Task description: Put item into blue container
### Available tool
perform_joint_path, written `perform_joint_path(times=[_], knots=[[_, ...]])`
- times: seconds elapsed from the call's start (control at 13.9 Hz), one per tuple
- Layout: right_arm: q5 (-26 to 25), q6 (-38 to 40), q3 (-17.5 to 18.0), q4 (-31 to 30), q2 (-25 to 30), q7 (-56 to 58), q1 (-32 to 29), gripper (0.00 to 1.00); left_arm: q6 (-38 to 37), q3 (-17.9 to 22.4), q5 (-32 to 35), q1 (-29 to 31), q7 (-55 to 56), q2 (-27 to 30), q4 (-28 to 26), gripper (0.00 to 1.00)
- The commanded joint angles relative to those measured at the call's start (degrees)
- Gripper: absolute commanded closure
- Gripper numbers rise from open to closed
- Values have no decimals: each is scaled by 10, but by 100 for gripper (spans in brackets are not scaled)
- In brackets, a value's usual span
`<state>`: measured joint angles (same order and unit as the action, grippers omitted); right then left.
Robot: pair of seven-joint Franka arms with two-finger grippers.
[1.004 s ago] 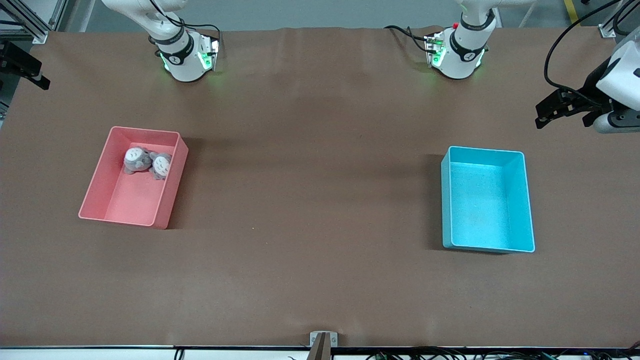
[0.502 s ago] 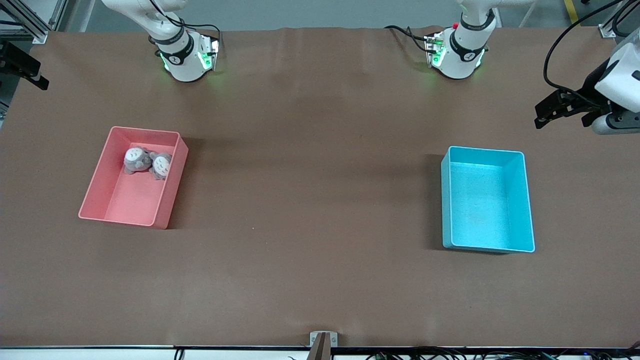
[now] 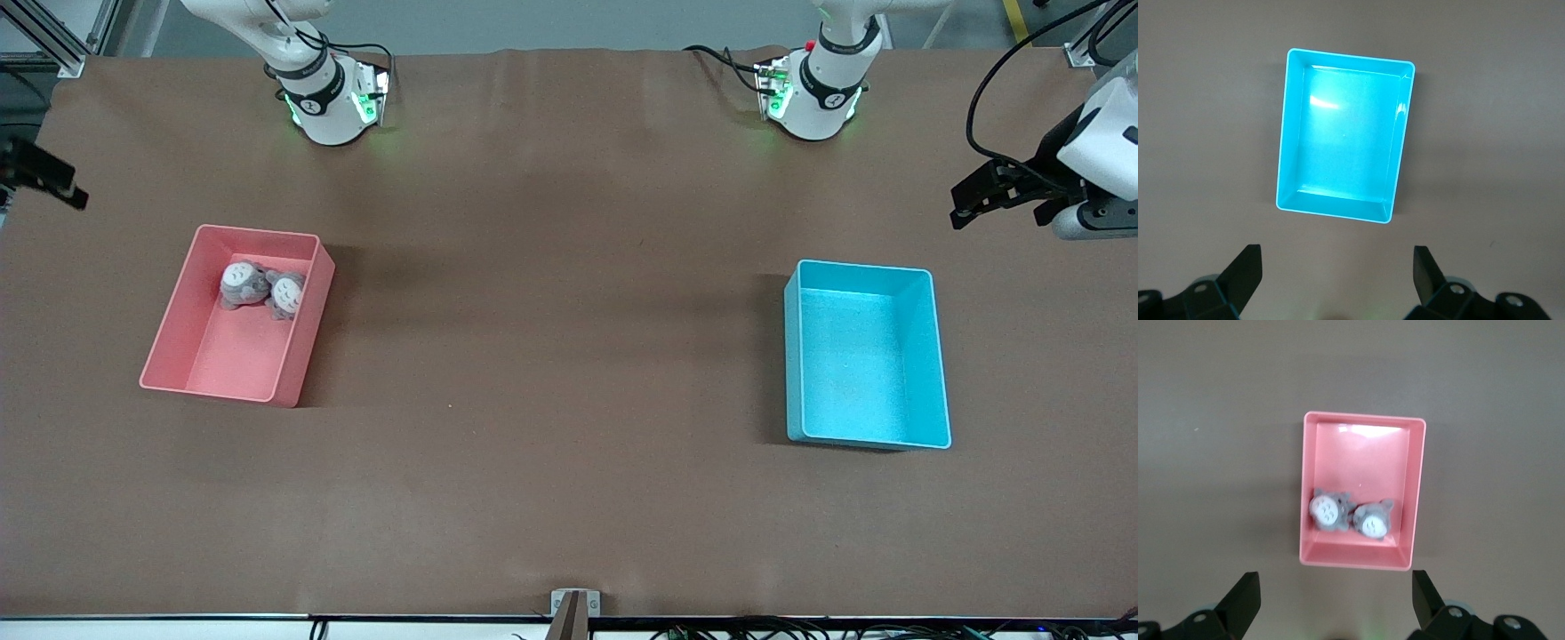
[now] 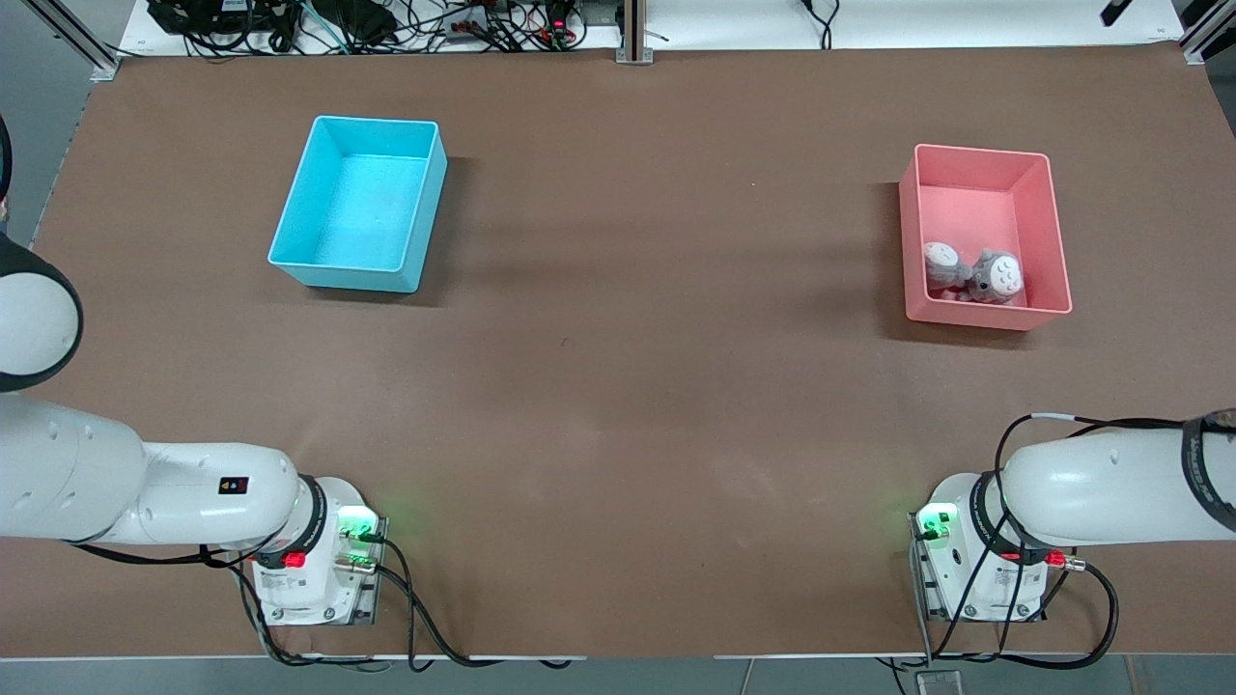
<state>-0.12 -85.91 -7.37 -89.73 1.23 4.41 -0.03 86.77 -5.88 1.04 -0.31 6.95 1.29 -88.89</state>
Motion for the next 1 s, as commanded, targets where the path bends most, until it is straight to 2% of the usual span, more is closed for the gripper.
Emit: perform_joint_path(times=[0.0,0.14,0.43,0.72,0.93], knots=[[-10,-12,-5,9,-74,7,-7,0,-5,-3,9,1,-3,-1,5,0],[-13,-24,-12,-23,-89,6,-10,0,-5,-3,8,1,-2,-1,5,0],[-10,-178,-31,-218,-63,5,-14,0,-5,-3,9,2,-3,-1,2,0],[-4,-340,-42,-384,-48,4,-15,0,-4,-3,9,2,-3,-1,1,0],[1,-423,-43,-452,-53,3,-17,0,-1,-3,9,1,-3,-1,-2,0]])
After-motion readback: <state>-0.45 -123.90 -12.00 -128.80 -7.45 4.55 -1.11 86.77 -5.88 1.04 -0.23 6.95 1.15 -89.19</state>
